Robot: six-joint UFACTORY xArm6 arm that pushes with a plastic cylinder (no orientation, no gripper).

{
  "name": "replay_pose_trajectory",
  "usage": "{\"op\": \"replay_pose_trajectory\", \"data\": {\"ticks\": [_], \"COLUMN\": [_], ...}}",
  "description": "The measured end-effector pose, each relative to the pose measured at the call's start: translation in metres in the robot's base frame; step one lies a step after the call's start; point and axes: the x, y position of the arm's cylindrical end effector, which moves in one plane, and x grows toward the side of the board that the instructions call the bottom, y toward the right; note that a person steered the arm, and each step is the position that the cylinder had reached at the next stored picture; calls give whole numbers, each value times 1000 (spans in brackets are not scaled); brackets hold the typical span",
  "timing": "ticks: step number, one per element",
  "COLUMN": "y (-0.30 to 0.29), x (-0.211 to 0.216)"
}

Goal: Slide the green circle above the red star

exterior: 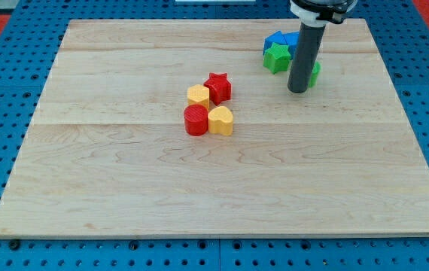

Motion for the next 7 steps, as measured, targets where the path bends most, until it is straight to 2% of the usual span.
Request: {"op": "replay_pose_trajectory", "data": {"ticks": [2,5,7], "y": [4,45,-36], "x": [12,5,7]}}
